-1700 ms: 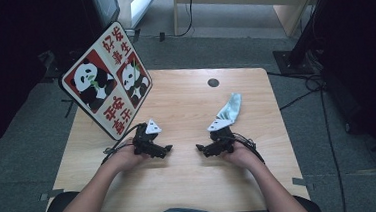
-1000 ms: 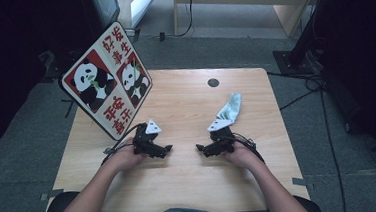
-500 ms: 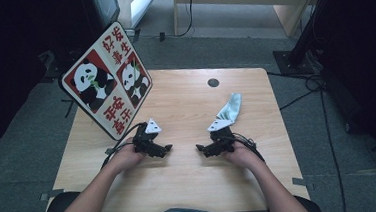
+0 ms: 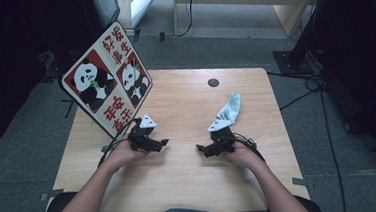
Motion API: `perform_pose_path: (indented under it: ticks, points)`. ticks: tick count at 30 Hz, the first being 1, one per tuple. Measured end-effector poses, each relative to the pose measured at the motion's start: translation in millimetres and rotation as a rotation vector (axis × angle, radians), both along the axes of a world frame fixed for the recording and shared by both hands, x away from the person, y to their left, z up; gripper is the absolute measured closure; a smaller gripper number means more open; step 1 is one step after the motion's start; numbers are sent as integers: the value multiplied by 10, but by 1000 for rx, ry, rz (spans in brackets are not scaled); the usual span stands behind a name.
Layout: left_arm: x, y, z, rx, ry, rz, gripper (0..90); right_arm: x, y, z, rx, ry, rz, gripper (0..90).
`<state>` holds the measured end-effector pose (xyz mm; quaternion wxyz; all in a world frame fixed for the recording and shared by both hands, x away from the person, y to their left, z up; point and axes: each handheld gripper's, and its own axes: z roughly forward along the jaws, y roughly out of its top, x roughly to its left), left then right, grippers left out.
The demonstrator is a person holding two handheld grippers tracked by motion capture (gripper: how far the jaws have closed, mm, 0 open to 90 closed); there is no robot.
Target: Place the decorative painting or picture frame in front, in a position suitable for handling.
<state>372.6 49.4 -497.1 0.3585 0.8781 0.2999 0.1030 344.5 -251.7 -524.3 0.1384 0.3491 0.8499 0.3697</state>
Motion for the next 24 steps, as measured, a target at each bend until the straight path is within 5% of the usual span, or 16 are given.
perform_pose_path:
  ticks: [4, 10, 13, 17, 24]
  points:
    - [-10, 53, 72, -7, 33, -53, 144, 0, 0, 0, 0, 0, -1, 71]
    - [-28, 106, 159, -21, 36, -57, 167, 0, 0, 0, 0, 0, -1, 71]
    - [-44, 129, 204, -46, 34, -69, 254, 0, 0, 0, 0, -1, -1, 72]
    - [-73, 146, 254, -55, 15, -78, 257, 0, 0, 0, 0, 0, 0, 71]
    - [-72, 192, 296, -88, 46, -103, 324, 0, 0, 0, 0, 0, -1, 71]
